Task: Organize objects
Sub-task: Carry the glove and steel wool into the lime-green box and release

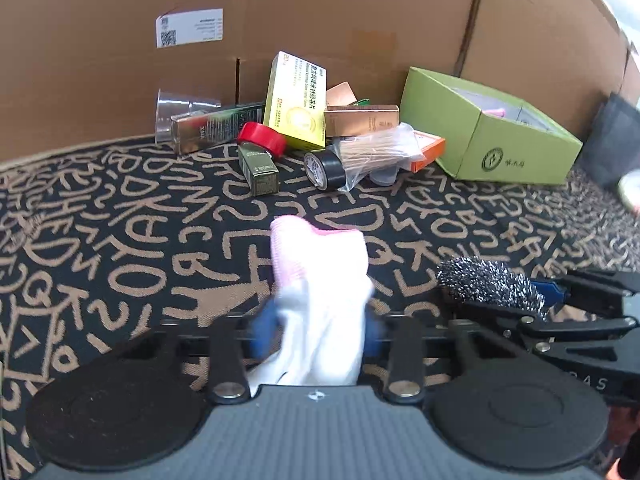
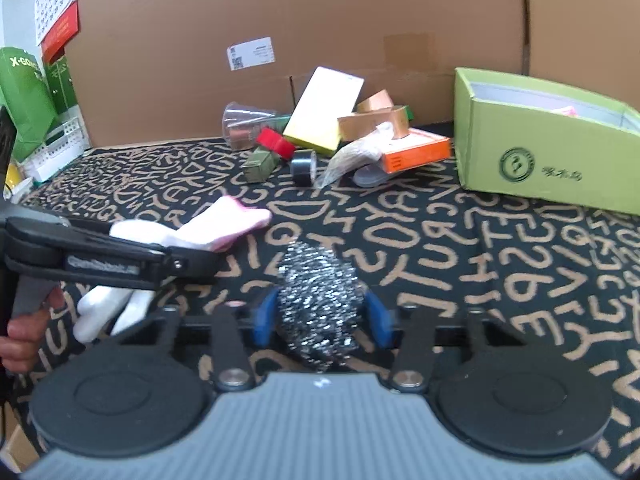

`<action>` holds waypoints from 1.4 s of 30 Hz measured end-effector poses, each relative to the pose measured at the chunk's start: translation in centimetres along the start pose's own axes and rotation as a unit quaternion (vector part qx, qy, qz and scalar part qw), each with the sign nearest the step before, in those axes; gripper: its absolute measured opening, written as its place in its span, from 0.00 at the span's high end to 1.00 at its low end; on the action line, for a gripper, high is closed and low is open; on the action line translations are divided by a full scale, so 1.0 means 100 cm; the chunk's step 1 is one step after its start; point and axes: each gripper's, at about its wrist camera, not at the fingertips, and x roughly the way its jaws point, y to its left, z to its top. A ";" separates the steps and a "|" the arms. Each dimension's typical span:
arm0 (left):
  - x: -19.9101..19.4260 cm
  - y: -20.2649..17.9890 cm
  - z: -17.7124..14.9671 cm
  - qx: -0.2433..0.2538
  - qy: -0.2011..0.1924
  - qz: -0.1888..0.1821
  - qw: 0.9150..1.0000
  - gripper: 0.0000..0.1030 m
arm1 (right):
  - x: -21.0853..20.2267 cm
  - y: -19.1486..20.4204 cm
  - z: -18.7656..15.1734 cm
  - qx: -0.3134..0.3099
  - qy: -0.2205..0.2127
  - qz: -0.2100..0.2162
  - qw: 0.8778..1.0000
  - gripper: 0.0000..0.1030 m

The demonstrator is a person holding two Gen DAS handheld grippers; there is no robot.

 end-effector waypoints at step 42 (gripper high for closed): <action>0.121 -0.202 0.220 0.086 -0.089 -0.079 0.989 0.86 | -0.029 -0.239 0.137 -0.008 -0.180 -0.242 0.953 0.63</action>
